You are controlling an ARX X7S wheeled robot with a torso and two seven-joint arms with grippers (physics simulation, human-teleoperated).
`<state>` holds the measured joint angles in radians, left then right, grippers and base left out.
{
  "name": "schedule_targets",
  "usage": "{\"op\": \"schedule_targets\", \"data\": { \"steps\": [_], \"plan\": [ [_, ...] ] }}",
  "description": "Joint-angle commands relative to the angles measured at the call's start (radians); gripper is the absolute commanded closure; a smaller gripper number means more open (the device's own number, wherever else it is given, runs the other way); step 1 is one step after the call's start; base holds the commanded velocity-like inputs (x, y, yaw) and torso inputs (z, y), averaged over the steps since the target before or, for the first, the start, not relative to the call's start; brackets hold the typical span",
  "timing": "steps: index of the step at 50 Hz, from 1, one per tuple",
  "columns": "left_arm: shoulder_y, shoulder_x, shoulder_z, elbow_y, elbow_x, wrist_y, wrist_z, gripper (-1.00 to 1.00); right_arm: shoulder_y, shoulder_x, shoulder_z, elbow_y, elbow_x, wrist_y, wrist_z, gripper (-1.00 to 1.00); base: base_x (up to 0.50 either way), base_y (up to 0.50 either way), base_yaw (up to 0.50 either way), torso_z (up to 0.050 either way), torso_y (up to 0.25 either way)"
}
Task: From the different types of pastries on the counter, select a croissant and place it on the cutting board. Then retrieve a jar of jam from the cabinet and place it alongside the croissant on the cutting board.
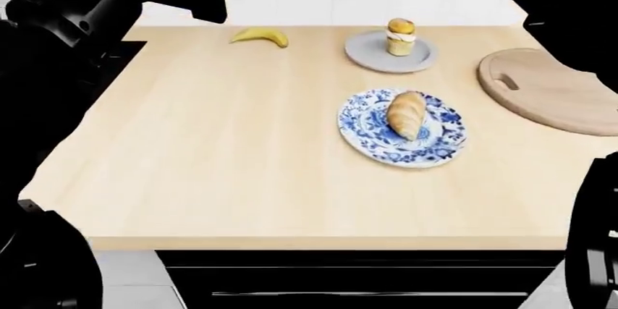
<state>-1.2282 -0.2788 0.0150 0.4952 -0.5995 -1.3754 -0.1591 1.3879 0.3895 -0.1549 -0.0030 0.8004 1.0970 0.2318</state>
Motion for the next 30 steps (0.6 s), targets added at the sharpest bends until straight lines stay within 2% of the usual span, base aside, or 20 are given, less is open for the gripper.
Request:
{"op": "schedule_targets", "data": {
  "steps": [1,8,13,18,21,24,30],
  "plan": [
    [-0.007,-0.012,0.004,-0.003,-0.006,0.008,0.000,-1.00,0.019,0.003,-0.011,0.026,-0.003,-0.005,-0.012,-1.00,0.46,-0.05,0.00,0.000,0.000],
    [-0.015,-0.016,0.002,0.004,-0.012,0.001,-0.006,-1.00,0.027,0.007,-0.008,0.024,0.006,0.020,0.003,-1.00,0.47,-0.06,0.00,0.000,0.002],
    [-0.032,-0.014,0.011,0.006,-0.019,-0.012,-0.010,-1.00,0.090,-0.004,-0.030,0.069,0.031,0.183,0.074,-1.00,0.05,0.00,0.00,0.000,0.000],
    [-0.050,-0.012,0.008,0.022,-0.030,-0.038,-0.020,-1.00,0.171,-0.052,-0.006,0.211,0.059,0.368,0.154,-1.00,0.00,0.00,0.00,0.000,0.000],
    [-0.050,-0.020,0.010,0.025,-0.031,-0.036,-0.021,-1.00,0.201,-0.106,0.070,0.343,0.064,0.467,0.276,-1.00,0.00,0.00,0.00,0.000,0.000],
    [-0.035,-0.036,0.025,0.008,-0.017,0.002,-0.011,-1.00,0.208,-0.117,0.100,0.470,0.217,0.472,0.483,-1.00,0.00,0.00,0.00,0.000,0.000],
    [-0.007,-0.047,0.036,-0.015,-0.002,0.062,0.001,-1.00,0.125,-0.113,0.121,0.482,0.469,0.469,0.738,-1.00,0.00,0.00,0.00,0.000,0.000]
  ]
}}
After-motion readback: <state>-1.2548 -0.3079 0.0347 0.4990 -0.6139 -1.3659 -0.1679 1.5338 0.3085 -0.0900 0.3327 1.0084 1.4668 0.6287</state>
